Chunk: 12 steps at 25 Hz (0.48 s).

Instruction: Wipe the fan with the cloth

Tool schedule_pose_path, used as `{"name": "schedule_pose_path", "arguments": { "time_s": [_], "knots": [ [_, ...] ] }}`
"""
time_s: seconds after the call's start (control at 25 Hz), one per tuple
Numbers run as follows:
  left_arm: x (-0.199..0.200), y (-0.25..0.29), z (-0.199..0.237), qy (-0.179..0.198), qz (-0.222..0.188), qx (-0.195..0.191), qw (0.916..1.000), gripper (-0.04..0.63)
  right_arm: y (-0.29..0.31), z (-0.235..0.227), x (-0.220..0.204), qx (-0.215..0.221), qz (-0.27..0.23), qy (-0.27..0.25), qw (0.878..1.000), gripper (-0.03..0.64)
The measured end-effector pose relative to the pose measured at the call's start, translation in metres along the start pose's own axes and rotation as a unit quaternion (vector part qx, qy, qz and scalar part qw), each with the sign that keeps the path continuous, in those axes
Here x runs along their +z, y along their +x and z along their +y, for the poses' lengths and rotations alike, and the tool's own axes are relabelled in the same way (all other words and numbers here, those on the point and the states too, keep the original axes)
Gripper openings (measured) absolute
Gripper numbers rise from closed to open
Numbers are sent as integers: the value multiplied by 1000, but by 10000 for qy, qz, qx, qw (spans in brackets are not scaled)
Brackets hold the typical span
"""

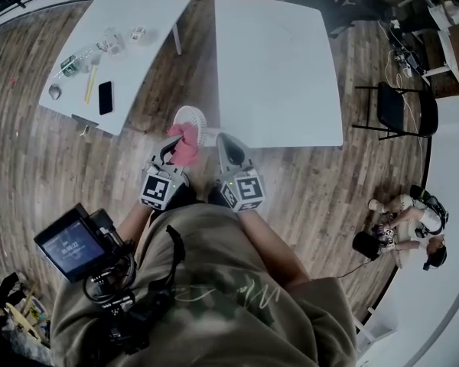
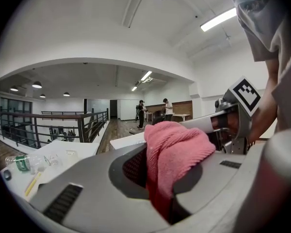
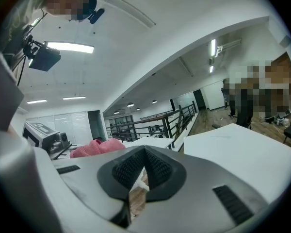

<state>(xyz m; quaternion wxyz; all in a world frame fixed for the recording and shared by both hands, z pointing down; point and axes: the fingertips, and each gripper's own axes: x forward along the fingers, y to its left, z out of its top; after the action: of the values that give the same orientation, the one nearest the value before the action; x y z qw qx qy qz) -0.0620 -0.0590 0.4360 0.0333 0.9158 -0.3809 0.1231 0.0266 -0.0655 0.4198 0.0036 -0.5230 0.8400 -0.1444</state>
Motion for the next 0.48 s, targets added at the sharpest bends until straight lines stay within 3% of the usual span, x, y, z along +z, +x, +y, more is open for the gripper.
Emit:
{"name": "schedule_pose_path", "arguments": {
  "time_s": [0.32,0.48],
  "knots": [
    [-17,-8,-2,167,68,23,9998,61,1,4,-7,52,43,-5,10000,12],
    [-25,-10,2,-135,133,120,9997,61,2,7,-10,105,85,6,9999,12]
  ]
}}
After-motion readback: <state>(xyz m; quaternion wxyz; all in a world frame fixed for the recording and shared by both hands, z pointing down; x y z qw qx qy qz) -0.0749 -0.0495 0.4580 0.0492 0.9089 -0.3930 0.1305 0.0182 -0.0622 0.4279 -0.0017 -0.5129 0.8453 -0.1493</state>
